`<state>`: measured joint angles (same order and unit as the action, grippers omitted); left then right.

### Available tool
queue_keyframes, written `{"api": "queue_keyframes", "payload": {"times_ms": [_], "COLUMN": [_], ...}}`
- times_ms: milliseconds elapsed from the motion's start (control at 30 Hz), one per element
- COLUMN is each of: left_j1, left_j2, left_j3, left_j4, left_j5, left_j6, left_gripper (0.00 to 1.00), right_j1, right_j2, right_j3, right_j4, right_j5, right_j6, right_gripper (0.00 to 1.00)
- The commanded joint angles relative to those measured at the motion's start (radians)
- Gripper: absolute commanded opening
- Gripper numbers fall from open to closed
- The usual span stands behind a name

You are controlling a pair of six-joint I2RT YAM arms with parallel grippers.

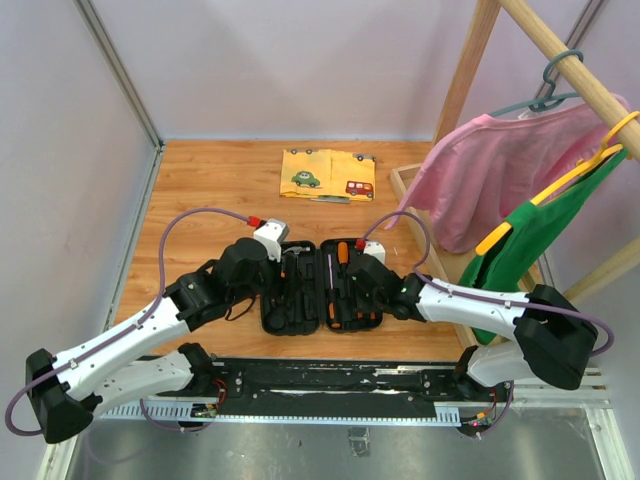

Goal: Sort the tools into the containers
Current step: Place the screwdriver in the storage box.

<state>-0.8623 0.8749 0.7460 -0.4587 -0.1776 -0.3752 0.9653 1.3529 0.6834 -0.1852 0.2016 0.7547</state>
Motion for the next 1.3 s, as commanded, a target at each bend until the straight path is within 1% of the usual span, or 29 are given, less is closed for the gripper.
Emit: {"api": "queue_keyframes", "payload": {"times_ms": [0, 233, 433, 567, 667, 733, 800, 867, 967, 1267], "left_j1": [0.014, 0.024, 0.034, 0.041, 0.043, 0.045, 0.045, 0.046, 0.048, 0.049], "left_j2": [-0.001, 0.015, 0.016, 0.020, 0.018, 0.018, 0.019, 0.021, 0.025, 0.031], "left_j3": [0.026, 0.026, 0.026, 0.026, 0.026, 0.026, 0.026, 0.026, 0.026, 0.026], "left_j4": [0.012, 0.012, 0.016, 0.016, 0.016, 0.016, 0.016, 0.015, 0.017, 0.016], "left_j5": [0.012, 0.022, 0.036, 0.040, 0.041, 0.042, 0.043, 0.044, 0.045, 0.047], "left_j6": [0.004, 0.005, 0.006, 0.008, 0.007, 0.008, 0.008, 0.010, 0.009, 0.010], "left_gripper": [0.66, 0.66, 0.66, 0.66, 0.66, 0.66, 0.66, 0.66, 0.66, 0.66], "right_j1": [-0.011, -0.011, -0.011, -0.010, -0.011, -0.011, -0.011, -0.011, -0.016, -0.039], "right_j2": [-0.022, -0.072, -0.037, -0.040, -0.059, -0.078, -0.094, -0.101, -0.073, 0.032], "right_j3": [0.019, 0.014, 0.038, 0.027, 0.028, 0.030, 0.031, 0.034, 0.058, 0.121], "right_j4": [-0.086, -0.105, -0.144, -0.117, -0.114, -0.112, -0.105, -0.098, -0.094, -0.050], "right_j5": [0.043, 0.069, 0.070, 0.035, 0.041, 0.060, 0.080, 0.100, 0.118, 0.085], "right_j6": [-0.007, -0.027, -0.045, -0.050, -0.057, -0.063, -0.064, -0.065, -0.071, -0.089], "right_gripper": [0.34, 0.27, 0.27, 0.26, 0.25, 0.26, 0.30, 0.32, 0.32, 0.27]}}
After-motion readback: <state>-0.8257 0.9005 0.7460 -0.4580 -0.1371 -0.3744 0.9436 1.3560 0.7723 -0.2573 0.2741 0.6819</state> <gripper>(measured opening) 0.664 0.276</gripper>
